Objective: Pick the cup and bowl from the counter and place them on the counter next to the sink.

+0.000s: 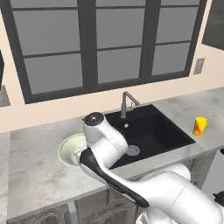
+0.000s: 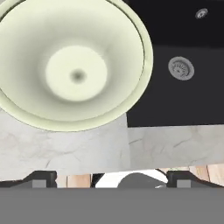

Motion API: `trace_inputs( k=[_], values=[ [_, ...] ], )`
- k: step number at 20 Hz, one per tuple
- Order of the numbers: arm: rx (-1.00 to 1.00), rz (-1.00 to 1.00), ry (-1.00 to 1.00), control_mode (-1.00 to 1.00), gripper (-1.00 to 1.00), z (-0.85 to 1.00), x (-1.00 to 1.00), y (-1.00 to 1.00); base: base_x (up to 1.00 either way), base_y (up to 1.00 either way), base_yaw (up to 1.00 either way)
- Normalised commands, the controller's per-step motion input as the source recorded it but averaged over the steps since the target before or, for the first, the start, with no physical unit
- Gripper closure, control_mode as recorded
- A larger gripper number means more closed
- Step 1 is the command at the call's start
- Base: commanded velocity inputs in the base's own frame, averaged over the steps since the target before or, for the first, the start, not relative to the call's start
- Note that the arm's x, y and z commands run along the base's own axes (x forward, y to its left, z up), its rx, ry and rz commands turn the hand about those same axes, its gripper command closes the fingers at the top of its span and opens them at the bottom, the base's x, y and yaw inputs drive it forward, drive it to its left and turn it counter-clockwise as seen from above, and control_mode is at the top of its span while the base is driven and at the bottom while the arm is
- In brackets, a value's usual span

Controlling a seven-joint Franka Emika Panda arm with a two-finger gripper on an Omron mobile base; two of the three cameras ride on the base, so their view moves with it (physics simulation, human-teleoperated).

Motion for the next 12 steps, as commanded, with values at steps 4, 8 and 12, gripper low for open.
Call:
trace_inputs(
  k=[4, 8, 12],
  values=[
    [0.22, -0.28, 0.0, -1.0, -1.0, 0.16, -0.5, -0.7, 0.0, 0.0, 0.0],
    [0.17, -0.22, 0.0, -1.0, -1.0, 0.23, -0.53, -0.67, 0.0, 0.0, 0.0],
    [0.14, -0.16, 0.0, -1.0, -1.0, 0.23, -0.46, -0.67, 0.0, 0.0, 0.0]
  ],
)
